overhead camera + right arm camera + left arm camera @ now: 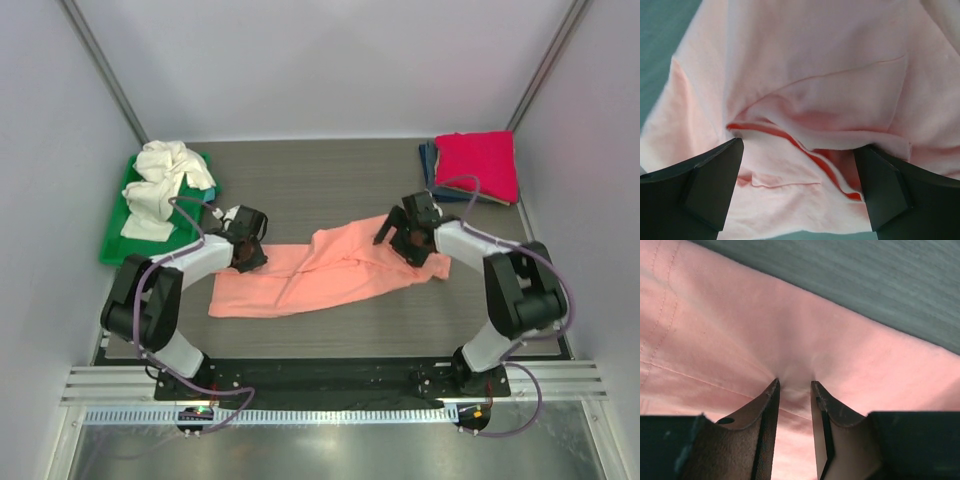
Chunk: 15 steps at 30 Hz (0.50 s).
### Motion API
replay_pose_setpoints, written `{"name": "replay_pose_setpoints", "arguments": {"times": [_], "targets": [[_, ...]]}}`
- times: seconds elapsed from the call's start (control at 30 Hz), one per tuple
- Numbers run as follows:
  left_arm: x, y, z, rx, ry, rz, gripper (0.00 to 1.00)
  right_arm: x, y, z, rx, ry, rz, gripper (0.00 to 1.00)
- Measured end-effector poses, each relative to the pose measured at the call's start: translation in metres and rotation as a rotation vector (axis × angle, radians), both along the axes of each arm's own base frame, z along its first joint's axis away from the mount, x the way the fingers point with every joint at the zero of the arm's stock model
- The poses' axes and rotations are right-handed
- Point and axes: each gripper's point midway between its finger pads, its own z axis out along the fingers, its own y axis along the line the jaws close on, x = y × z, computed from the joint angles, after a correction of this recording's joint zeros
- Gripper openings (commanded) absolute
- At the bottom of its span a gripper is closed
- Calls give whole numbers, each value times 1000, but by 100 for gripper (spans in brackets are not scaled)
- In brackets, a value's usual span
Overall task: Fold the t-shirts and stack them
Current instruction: Fold the tshirt
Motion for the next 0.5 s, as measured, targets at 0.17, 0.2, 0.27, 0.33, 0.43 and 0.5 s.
{"name": "replay_pose_setpoints", "arguments": {"times": [0.17, 0.2, 0.27, 0.33, 0.43, 0.5], "targets": [[-28, -9, 0, -80, -33, 20, 33, 88, 55, 4, 19, -37, 126, 98], [-34, -12, 0, -101, -33, 24, 32, 105, 66, 4, 21, -54, 148, 98], [-48, -21, 1, -151, -34, 29, 31, 140, 93, 7, 35, -98, 199, 98], [-66, -35, 0, -205, -27, 22, 31, 166, 112, 8, 46, -137, 234, 98], [-94, -68, 1, -326, -10, -14, 31, 206, 140, 10, 73, -198, 295, 97], [-115, -89, 2, -395, 20, -46, 31, 236, 160, 16, 107, -265, 334, 97]]}}
